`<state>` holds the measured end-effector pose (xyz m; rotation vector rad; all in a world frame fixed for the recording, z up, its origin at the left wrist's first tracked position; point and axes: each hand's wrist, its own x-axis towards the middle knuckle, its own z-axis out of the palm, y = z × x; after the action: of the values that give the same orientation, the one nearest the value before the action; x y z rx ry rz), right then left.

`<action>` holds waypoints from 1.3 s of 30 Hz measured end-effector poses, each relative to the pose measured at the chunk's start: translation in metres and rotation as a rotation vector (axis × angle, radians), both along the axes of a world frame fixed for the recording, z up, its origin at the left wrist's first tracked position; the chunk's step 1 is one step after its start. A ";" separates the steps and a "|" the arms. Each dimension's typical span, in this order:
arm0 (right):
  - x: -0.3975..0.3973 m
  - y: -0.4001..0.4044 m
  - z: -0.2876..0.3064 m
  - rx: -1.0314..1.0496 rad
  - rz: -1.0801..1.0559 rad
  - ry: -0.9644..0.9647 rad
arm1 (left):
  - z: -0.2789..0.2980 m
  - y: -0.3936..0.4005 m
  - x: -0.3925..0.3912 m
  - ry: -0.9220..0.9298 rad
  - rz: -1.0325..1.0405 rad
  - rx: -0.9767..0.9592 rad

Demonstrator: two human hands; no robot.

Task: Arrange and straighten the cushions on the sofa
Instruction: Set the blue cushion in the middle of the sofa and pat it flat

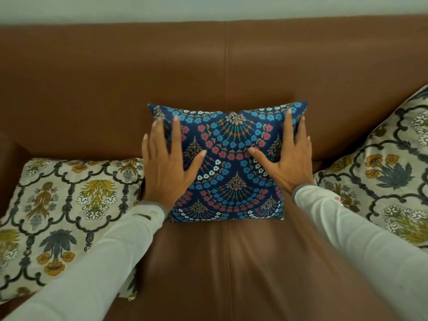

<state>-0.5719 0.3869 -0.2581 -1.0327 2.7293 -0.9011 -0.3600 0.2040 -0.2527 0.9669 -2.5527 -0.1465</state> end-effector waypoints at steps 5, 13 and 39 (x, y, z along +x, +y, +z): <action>-0.003 -0.029 0.017 0.179 0.235 0.403 | 0.020 -0.029 -0.044 -0.117 -0.266 -0.187; -0.007 -0.044 0.009 0.315 0.271 0.490 | -0.007 -0.046 -0.030 -0.183 -0.177 -0.163; 0.125 -0.109 0.039 0.272 0.415 0.565 | 0.017 -0.064 0.132 -0.230 -0.002 -0.258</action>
<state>-0.4465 0.2778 -0.2191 -1.9185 2.7334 -0.1791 -0.2276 0.1398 -0.2359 0.9254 -2.6911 0.3039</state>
